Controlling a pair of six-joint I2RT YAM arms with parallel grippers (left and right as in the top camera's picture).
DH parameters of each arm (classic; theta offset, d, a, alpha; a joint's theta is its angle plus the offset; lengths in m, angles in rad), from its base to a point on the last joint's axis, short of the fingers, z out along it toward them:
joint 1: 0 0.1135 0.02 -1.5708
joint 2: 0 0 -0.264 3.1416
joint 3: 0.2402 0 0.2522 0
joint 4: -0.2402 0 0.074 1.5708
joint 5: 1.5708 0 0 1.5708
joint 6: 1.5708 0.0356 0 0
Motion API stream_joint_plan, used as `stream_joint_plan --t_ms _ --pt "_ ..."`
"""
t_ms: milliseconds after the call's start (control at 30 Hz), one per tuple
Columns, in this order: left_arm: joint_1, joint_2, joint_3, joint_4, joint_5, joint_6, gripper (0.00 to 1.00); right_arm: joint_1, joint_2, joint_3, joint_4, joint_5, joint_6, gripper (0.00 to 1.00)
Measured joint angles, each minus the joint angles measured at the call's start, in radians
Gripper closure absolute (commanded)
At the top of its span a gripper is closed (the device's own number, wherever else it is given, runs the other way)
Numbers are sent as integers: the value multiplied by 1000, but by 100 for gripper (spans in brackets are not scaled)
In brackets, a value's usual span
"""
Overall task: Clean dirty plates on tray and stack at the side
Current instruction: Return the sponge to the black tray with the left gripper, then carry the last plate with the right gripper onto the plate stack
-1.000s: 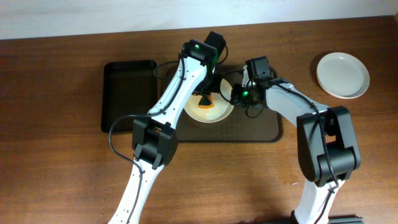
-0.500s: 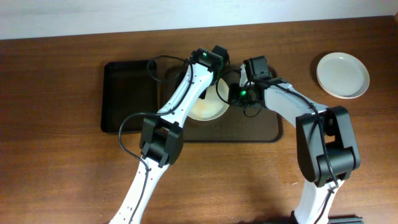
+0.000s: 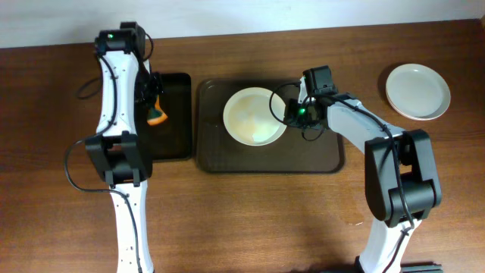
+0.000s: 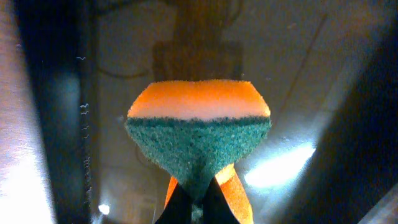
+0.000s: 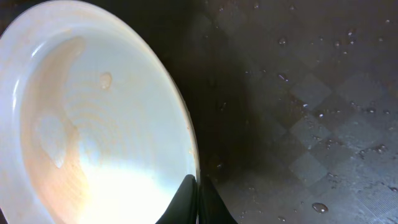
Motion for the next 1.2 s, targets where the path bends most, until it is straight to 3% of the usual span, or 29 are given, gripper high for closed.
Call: stream_joint_plan --t_ms 100,133,200,367,400,533,633,800,833,867,900,933,1000,1067,1200 --pt "-6 -1 -162 60 3 4 57 0 -1 1 -3 4 1 96" --pt "-6 -1 -177 67 3 6 29 0 -1 1 -3 4 0 96" --pt "-3 -2 -188 77 3 10 21 0 -1 1 -3 5 0 96" --pt "-3 -2 -123 30 7 8 18 0 -2 4 -7 8 0 96" --pt "-3 -3 -19 -9 7 8 0 0 -2 8 -19 16 -3 96" --pt "-3 -84 182 -19 7 8 0 0 -46 84 -225 154 -35 96" --pt "-3 -100 185 -19 7 8 0 20 -106 208 -375 322 -89 96" --pt "-3 -100 185 -20 7 8 0 192 -136 443 -606 671 -142 96" --pt "-3 -100 185 -20 7 8 0 224 -137 464 -628 723 -145 87" --pt "-3 -100 185 -20 7 8 0 267 -138 477 -647 781 -143 62" --pt "-3 -100 185 -20 7 8 0 292 -138 477 -664 808 -133 46" --pt "-3 -100 185 -20 7 8 0 290 -138 477 -671 809 -100 37" --pt "-3 -100 185 -20 7 8 0 220 -136 477 -668 723 -47 35" --pt "-3 -100 185 -20 7 8 0 96 -113 477 -665 601 -28 36" --pt "-3 -100 185 -20 7 8 0 -79 24 477 -649 314 -108 47"
